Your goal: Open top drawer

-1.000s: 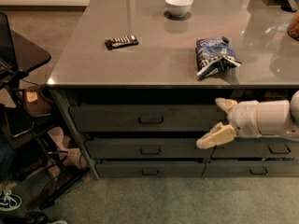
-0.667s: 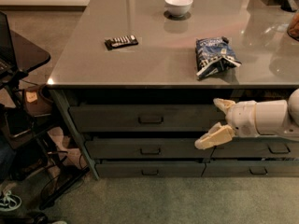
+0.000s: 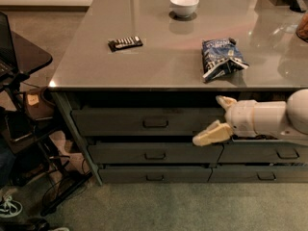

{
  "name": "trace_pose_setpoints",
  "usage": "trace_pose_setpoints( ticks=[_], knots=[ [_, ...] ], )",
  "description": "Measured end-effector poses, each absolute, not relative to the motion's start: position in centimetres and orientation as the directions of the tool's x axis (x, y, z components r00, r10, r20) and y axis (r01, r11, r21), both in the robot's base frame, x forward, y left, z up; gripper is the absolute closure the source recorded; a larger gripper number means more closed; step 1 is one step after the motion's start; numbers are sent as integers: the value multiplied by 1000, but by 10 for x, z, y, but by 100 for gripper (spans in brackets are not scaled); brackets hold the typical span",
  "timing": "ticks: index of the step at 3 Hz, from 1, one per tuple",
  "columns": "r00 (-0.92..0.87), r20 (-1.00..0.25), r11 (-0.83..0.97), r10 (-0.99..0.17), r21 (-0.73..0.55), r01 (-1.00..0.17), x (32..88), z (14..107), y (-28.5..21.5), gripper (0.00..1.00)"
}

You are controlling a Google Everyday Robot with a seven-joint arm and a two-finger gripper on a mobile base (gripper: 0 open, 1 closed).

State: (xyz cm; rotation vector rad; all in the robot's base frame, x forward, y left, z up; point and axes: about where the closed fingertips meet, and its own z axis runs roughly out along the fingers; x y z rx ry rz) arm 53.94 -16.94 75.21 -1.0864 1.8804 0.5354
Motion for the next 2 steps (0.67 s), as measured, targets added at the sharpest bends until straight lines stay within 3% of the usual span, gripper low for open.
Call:
trace_pose_setpoints(
  ticks=[2],
  knots=[
    [-208, -842, 583, -498, -147, -799, 563, 749, -172, 0]
  ],
)
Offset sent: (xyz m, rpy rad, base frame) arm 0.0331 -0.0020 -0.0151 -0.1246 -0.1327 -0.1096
